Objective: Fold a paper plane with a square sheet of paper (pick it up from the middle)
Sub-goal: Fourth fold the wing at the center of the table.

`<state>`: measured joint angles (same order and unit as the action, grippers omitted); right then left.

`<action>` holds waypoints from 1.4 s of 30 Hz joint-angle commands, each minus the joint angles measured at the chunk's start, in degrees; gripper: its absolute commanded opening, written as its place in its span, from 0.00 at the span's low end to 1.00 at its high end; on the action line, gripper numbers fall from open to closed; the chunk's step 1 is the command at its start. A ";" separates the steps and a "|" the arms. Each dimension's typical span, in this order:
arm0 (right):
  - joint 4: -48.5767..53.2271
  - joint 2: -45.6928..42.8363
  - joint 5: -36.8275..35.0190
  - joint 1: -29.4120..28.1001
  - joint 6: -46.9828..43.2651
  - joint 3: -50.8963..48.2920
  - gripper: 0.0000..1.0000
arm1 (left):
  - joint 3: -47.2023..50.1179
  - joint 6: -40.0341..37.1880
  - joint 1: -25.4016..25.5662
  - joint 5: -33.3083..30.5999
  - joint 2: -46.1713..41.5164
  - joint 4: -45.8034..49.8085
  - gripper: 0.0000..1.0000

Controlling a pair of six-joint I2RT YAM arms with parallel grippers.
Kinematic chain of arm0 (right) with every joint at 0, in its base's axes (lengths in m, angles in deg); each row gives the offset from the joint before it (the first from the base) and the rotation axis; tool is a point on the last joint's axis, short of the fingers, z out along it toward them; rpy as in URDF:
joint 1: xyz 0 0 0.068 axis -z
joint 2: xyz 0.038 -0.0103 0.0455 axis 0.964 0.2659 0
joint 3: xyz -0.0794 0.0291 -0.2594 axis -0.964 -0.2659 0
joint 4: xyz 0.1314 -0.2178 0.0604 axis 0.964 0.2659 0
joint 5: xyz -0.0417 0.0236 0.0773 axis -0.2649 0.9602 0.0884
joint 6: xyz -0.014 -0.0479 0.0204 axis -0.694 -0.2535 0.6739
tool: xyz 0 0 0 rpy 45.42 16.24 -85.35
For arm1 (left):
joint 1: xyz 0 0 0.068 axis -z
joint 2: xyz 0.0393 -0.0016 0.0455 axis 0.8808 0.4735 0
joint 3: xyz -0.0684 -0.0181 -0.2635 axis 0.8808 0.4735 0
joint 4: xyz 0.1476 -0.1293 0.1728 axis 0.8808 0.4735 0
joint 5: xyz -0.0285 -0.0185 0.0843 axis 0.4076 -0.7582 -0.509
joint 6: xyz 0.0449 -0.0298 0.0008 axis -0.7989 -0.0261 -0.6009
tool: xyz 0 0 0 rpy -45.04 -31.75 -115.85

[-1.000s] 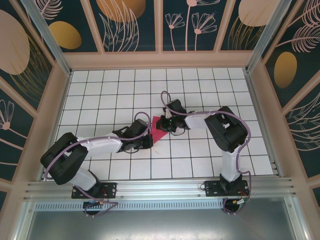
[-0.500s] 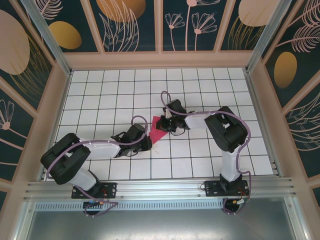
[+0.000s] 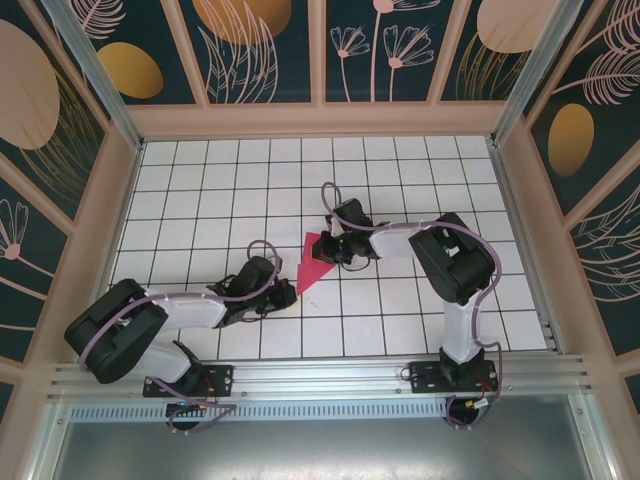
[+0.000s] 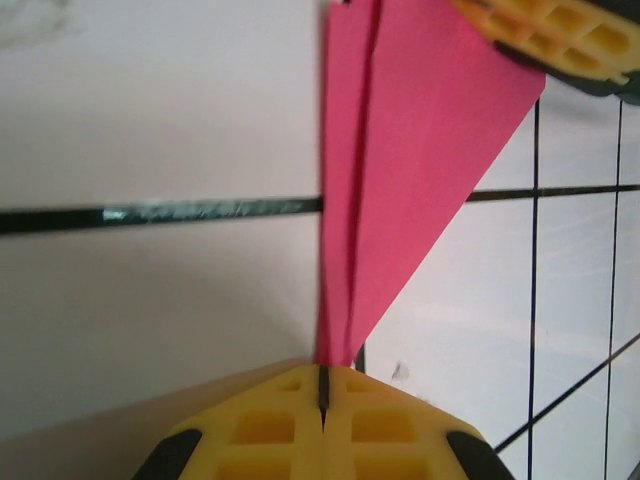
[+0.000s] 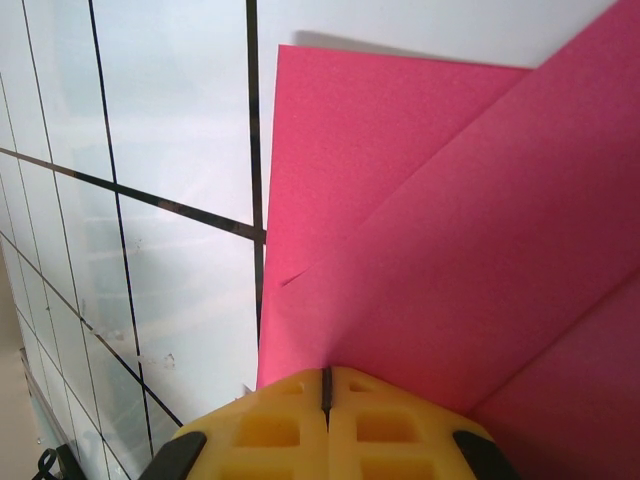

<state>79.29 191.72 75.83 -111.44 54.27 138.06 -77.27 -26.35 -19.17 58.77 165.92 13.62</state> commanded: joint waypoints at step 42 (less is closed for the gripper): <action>-0.80 -0.84 -0.94 -1.84 -0.77 -3.22 0.07 | -5.15 -2.49 -1.61 2.11 13.44 -1.87 0.00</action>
<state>79.01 189.10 77.27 -114.74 53.66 136.02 -83.87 -27.05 -20.61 61.80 177.22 6.52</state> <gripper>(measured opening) 0.069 0.069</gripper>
